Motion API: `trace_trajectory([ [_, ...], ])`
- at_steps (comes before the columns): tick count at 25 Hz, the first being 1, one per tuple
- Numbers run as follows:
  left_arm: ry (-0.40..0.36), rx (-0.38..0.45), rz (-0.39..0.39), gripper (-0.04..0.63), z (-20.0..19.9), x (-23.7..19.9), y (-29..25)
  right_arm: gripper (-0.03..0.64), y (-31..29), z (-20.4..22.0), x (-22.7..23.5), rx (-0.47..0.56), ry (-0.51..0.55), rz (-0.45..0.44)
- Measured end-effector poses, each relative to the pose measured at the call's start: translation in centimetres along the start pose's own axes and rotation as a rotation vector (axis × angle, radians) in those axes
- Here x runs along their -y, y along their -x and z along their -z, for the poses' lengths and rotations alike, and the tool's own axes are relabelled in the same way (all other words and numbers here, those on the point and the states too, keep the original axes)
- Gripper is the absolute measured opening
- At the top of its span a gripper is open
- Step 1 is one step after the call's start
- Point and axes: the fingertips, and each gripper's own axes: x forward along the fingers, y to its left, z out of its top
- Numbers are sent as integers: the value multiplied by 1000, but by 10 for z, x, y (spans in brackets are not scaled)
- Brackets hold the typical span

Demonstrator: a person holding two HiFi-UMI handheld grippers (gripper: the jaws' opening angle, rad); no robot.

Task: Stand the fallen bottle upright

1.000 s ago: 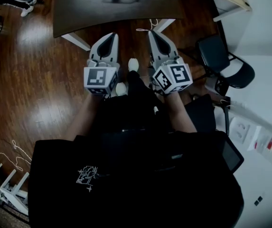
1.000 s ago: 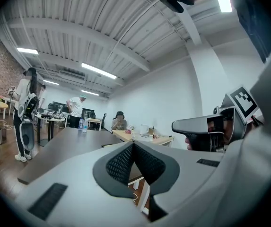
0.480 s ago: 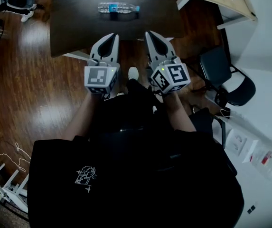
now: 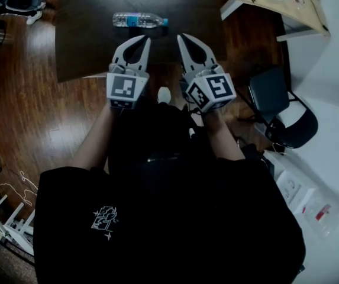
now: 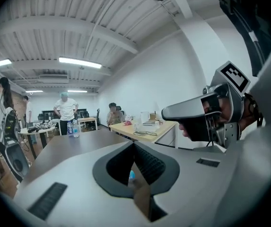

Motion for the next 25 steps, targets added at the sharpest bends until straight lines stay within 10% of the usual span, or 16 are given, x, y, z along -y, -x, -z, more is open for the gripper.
trace_trajectory([
  [25, -962, -617, 471, 265, 158, -2, -152, 23, -24, -8, 52, 8, -16, 154],
])
